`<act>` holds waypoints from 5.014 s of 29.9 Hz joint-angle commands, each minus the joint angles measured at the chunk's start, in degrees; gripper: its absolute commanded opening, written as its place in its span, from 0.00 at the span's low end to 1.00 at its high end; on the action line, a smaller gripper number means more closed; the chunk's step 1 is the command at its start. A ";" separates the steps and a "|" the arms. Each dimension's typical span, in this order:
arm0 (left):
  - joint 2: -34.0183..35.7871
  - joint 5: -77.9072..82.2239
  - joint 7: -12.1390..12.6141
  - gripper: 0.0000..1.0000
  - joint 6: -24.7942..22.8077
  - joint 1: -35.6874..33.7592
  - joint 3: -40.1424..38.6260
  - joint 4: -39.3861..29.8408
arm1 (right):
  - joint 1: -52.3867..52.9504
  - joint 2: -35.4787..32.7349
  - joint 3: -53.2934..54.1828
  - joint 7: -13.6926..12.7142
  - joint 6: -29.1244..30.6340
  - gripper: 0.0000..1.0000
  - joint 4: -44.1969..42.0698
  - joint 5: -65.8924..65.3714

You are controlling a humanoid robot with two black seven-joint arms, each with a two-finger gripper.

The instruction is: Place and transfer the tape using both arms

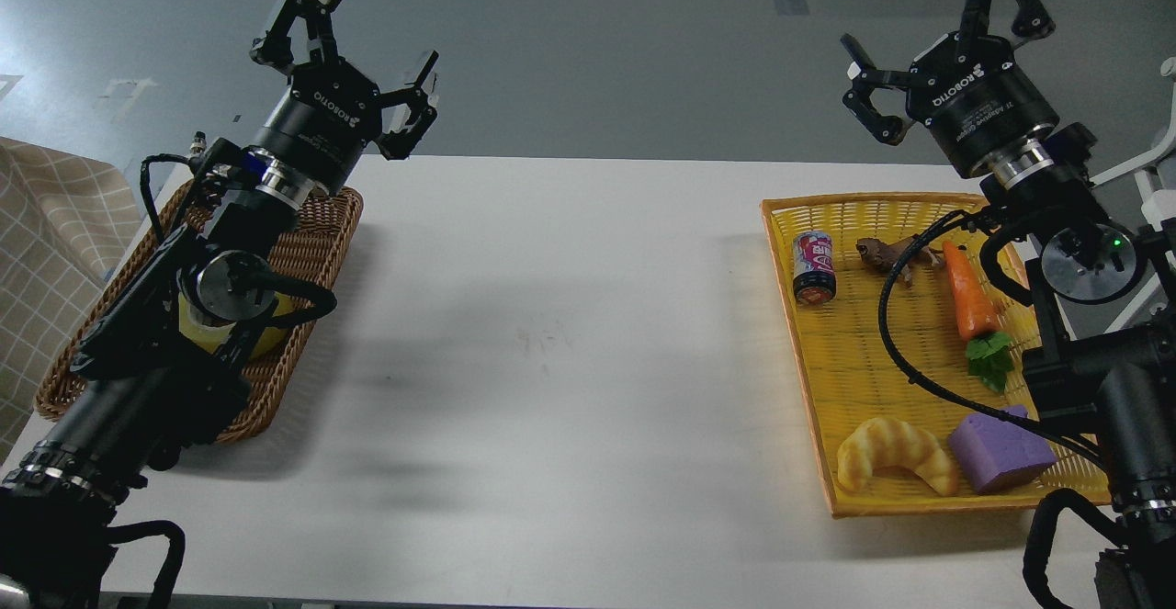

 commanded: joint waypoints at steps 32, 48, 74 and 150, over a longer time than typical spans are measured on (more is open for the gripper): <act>-0.62 0.06 0.11 0.98 0.01 2.47 -0.17 -2.89 | -1.60 2.73 0.57 -0.02 0.00 1.00 1.72 0.06; -1.41 -0.03 -0.07 0.98 0.01 2.47 -0.17 -2.89 | -2.39 2.73 2.76 0.07 0.00 1.00 1.72 3.75; -2.11 -0.11 -0.24 0.98 0.01 2.47 -0.17 -2.89 | -3.27 2.73 2.68 0.16 0.00 1.00 2.95 3.75; -2.38 -0.03 0.28 0.98 0.01 2.03 0.01 -2.36 | -4.94 3.35 2.68 -0.02 0.00 1.00 3.92 3.75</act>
